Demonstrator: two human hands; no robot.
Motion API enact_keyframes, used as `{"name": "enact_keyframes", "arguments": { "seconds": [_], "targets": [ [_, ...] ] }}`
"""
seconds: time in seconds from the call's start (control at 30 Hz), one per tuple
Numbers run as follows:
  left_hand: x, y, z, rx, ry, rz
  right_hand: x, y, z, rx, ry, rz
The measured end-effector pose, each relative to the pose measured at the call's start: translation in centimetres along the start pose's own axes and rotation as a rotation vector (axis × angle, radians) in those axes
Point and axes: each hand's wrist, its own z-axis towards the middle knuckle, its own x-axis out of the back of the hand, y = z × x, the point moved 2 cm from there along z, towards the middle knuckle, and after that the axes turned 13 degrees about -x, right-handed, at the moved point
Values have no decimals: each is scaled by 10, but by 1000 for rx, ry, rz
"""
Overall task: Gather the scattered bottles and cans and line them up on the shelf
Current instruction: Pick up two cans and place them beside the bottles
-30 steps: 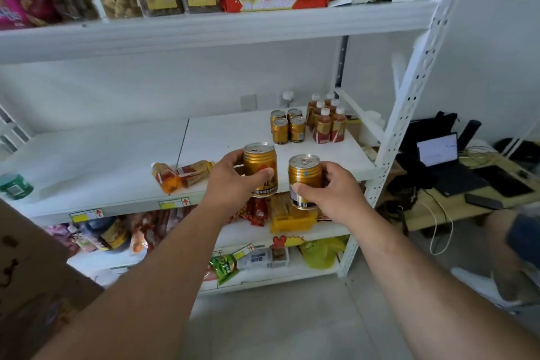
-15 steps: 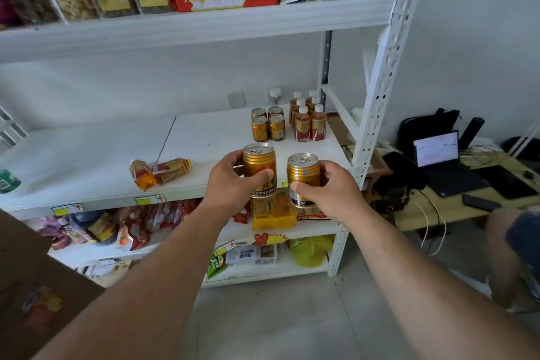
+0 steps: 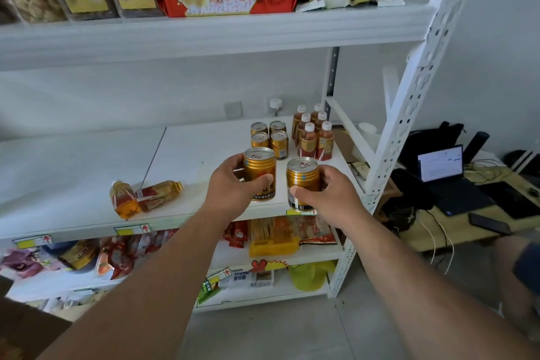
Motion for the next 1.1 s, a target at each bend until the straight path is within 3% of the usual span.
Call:
{"name": "enact_keyframes", "arguments": {
  "seconds": [0.73,1.1],
  "targets": [
    [-60,-63,119,78,62,30,-12,7,166,-61,-143,-25],
    [-66,-118,158,73,21,-53,-40,17,213,-117,-99,-26]
  ]
}}
